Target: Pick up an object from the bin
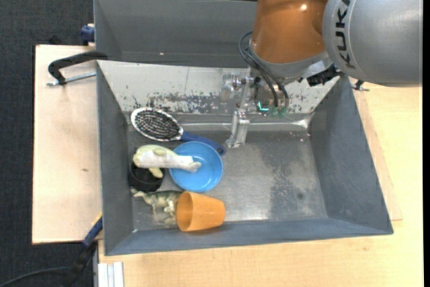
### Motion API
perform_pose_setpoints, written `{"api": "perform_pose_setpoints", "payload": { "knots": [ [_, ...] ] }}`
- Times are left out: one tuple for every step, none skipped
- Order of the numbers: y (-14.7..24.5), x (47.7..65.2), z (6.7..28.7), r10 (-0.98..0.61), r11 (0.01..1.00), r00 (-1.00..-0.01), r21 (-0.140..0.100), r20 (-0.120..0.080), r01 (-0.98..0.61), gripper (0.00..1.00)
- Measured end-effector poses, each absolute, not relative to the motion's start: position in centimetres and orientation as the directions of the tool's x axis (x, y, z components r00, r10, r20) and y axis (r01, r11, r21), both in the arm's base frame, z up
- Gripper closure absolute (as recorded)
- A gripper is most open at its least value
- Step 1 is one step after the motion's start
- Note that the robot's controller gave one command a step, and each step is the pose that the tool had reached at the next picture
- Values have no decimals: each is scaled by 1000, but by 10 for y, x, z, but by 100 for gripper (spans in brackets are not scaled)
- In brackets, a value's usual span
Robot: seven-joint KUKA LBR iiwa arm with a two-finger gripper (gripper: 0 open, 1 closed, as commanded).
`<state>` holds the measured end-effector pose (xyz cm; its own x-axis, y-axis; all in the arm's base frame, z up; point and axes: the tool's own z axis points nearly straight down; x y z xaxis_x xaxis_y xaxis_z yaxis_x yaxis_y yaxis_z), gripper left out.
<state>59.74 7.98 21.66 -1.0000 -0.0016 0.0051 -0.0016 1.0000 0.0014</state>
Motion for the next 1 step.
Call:
{"api": "perform_pose_setpoints", "payload": {
  "knots": [
    [180,573,82,-133,991,-991,-2,0,-133,0]
  ]
}}
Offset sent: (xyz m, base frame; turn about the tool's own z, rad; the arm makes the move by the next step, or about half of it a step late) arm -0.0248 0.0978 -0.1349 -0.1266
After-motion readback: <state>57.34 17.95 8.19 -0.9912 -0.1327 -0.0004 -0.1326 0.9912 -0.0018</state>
